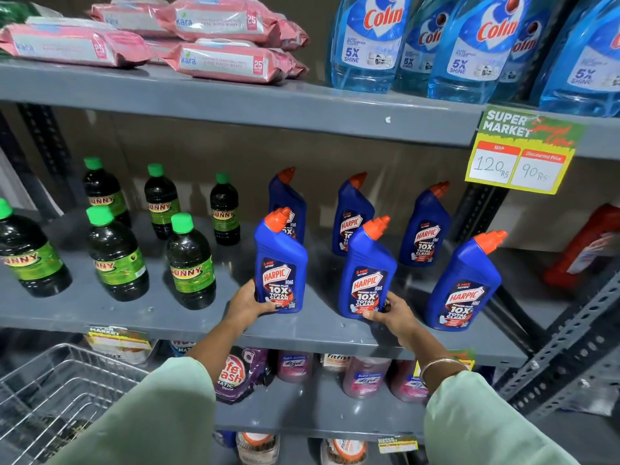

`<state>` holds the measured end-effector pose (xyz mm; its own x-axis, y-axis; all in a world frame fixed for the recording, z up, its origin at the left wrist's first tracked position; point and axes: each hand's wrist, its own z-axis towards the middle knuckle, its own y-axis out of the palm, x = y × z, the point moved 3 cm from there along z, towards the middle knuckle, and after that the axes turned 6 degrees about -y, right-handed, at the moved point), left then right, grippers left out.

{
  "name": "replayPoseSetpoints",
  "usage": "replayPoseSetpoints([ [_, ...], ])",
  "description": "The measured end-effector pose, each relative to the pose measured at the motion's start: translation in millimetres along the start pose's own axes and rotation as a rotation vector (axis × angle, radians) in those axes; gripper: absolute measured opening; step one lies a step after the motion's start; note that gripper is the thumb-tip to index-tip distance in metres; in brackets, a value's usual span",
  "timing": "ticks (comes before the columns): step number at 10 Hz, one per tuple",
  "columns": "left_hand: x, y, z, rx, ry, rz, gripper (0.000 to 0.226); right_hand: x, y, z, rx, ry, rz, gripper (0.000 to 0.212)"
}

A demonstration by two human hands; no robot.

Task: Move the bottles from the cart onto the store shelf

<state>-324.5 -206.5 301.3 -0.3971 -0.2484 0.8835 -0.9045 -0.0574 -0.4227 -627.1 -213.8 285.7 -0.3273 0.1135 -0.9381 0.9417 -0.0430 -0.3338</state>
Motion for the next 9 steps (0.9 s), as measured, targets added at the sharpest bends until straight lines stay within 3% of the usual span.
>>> replayPoseSetpoints([
  [7,-1,2,-3,-0.025,0.014,-0.037,0.053,-15,-4,-11,-0.151,0.006,0.034,0.039],
  [9,3,1,-16,-0.02,0.045,0.02,0.077,-18,-8,-20,-0.12,0.044,0.062,0.073],
])
